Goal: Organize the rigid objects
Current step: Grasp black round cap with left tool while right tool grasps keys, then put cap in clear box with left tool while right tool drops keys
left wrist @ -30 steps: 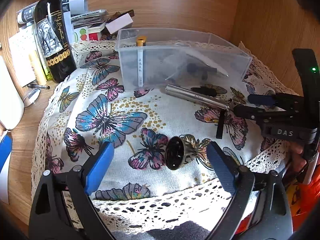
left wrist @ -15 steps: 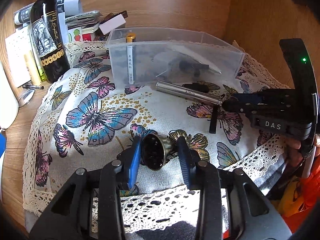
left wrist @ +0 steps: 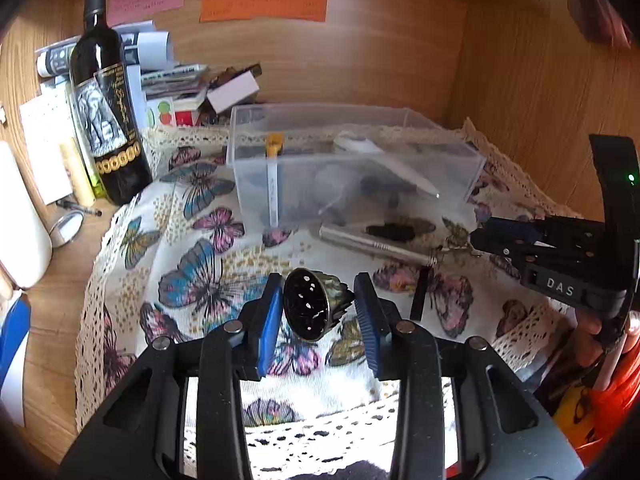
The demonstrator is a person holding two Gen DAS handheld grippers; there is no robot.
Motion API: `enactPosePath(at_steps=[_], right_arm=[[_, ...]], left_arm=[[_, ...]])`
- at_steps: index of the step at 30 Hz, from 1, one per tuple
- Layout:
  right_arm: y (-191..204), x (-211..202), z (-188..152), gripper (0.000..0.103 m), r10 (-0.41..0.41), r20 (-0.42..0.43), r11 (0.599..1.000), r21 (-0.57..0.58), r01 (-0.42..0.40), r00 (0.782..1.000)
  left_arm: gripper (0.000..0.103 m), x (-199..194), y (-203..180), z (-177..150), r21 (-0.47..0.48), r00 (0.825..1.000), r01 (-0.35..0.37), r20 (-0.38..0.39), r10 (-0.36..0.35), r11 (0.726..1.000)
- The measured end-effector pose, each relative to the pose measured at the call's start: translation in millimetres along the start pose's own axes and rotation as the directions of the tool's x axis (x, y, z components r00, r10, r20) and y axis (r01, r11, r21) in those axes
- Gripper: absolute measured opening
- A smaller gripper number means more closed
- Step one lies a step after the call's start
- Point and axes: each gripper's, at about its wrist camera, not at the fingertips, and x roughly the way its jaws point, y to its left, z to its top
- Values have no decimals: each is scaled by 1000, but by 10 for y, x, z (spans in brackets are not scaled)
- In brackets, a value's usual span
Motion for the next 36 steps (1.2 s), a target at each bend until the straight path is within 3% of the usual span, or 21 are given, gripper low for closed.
enactPosePath(at_steps=[9,23,31,36], right_arm=[[-71,-257,225,25,-18,118,1000,26,15,993],[-174,-585,692,25,-39,288,999,26,33,957],[-220,-477,921,25,-22,319,999,31,13,947],[-180,-219,997,25,16,280,999,24,-23,960]], left_arm=[[36,-39,-28,321,7,996,1,87,-1,1000],[36,66,53,849,28,988,-3,152,-1,1000],[36,309,94,1104,24,992,22,122,-24,999],[36,586,76,1197,33,998,35,58,-37,999]])
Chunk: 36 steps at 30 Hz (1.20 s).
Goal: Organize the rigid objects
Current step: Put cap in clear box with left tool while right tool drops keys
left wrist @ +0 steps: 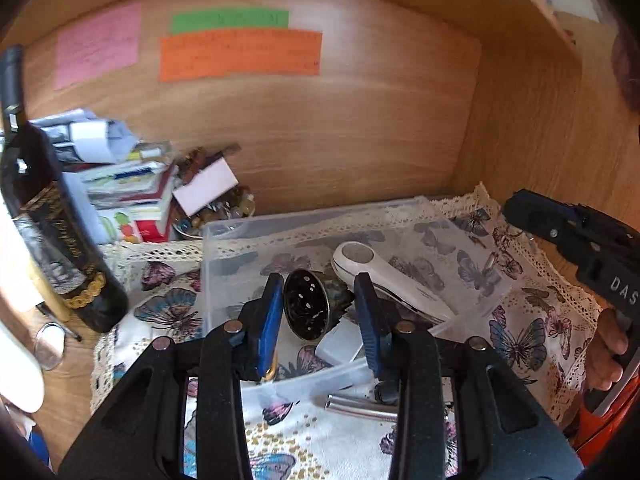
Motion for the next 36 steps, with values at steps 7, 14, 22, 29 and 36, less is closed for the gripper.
enactPosePath(at_steps=[7,14,22,29,36], right_arm=[[43,397,-65,25,57,-84,998,-8,-58,995],[52,748,-179,25,61,-186,998,-7,-64,981],[24,927,-242,26,28,-261,1000,-2,-30,965],[55,790,-196,36,26,-244,1000,-6,-29,969],[122,373,-122,49,22,-156,999,-29,-27,988]], left_arm=[[36,257,-44,-13,23,998,-48,-29,48,999],[36,389,-29,-53,16,996,-69,-59,70,997],[44,336,33,-41,-21,997,-57,-51,56,998],[65,98,-24,-30,-10,996,-85,1,85,996],[86,-277,-34,-55,-10,992,-103,67,103,995]])
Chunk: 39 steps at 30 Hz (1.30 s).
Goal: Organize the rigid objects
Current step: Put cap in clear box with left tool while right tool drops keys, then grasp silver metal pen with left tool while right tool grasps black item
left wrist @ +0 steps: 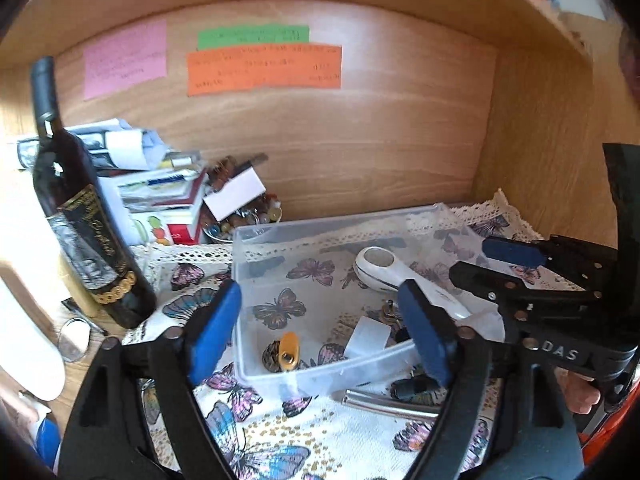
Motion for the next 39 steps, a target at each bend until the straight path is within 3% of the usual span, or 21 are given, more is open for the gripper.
enactPosePath(at_steps=[3,7,13,18,24,29,35,37,39], right_arm=[[81,-173,-54,51,20,24,999,-34,-19,1000],[210,-248,-198,52,51,6,996,-72,-51,999],[367,-71,-503,51,80,-100,990,-107,-91,992],[297,117,-649,51,49,-173,993,-96,-67,984],[228,274,-790,51,11,-253,994,-104,-39,968],[333,199,-836,51,93,-259,983,-127,-130,961],[213,139,-898,51,66,-259,988,-116,-99,964],[124,101,-922,51,46,-254,992,-104,-74,966],[36,63,-920,51,40,-247,995,-84,-63,968]], left_arm=[[95,-167,17,-43,2,1000,-5,22,5,1000],[97,-295,56,-180,11,1000,-27,17,26,1000],[97,-246,149,-479,-1,997,-24,-79,24,1000],[97,-97,140,-695,-37,983,23,-182,-29,999],[97,86,-22,-791,-27,970,50,-238,-55,998],[97,233,-159,-844,-13,956,65,-286,-66,998],[97,334,-297,-849,-6,946,96,-311,-93,995],[91,381,-322,-853,-15,937,117,-329,-115,993],[76,460,-360,-865,-8,929,116,-353,-112,993]])
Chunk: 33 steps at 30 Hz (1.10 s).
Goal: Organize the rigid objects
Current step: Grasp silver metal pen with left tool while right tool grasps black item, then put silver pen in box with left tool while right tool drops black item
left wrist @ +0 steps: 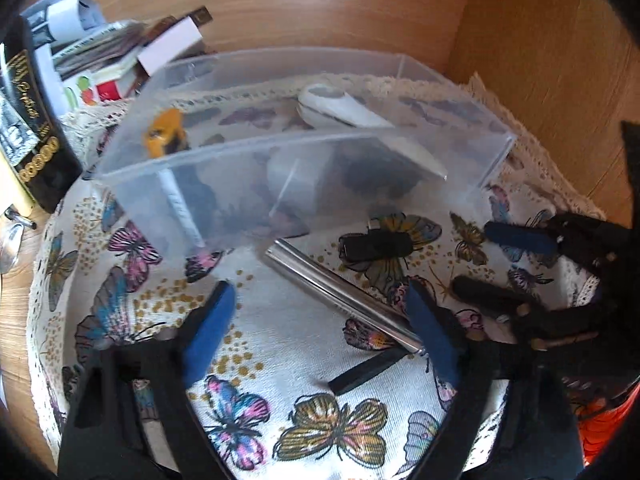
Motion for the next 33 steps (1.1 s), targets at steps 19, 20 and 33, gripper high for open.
enactPosePath(at_steps=[19,20,33], right_arm=[[318,424,405,27,58,-66,996,-68,-63,996],[331,417,403,20,54,-58,996,-73,-58,997],[353,19,232,14,14,37,998,-56,-12,999]], left_arm=[[15,-255,239,-312,50,1000,-13,14,12,999],[15,-266,262,-315,45,1000,-12,17,12,999],[15,-646,164,-264,59,992,-9,128,1,998]])
